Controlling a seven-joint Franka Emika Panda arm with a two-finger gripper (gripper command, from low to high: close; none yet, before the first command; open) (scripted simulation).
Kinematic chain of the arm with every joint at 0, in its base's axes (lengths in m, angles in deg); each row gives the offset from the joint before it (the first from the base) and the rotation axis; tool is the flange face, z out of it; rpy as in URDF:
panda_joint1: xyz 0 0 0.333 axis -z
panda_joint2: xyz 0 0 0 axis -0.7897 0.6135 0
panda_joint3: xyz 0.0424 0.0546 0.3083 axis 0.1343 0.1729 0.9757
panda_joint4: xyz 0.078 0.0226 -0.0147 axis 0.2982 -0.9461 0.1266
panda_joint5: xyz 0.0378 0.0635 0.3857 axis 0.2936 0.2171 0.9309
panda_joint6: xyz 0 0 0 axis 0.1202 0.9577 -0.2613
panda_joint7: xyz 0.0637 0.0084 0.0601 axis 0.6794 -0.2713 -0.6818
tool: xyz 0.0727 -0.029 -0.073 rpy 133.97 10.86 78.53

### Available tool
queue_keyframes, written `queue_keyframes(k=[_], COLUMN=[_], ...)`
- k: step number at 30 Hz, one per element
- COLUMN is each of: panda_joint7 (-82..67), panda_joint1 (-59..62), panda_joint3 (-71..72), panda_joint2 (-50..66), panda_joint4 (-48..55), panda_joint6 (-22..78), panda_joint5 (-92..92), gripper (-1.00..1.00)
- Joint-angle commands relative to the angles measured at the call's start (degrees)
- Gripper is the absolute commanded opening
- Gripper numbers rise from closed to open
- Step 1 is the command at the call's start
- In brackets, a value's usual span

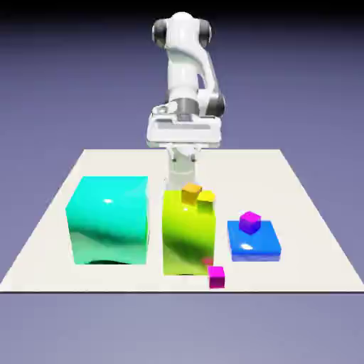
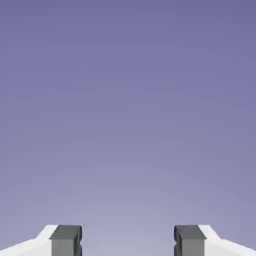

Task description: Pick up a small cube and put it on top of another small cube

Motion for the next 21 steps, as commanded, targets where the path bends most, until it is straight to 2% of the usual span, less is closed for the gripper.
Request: queue_keyframes(k=[1, 21], panda_joint7=[-2.5, -52.3], panda_joint1=[2.0, 41.6], panda_joint3=[2.0, 43.0], panda_joint2=[-0.1, -3.0], panda_joint4=[0.9, 18.2], panda_joint6=[1.0, 20.6], panda_joint5=[0.3, 6.1], gripper=[0.00, 0.00])
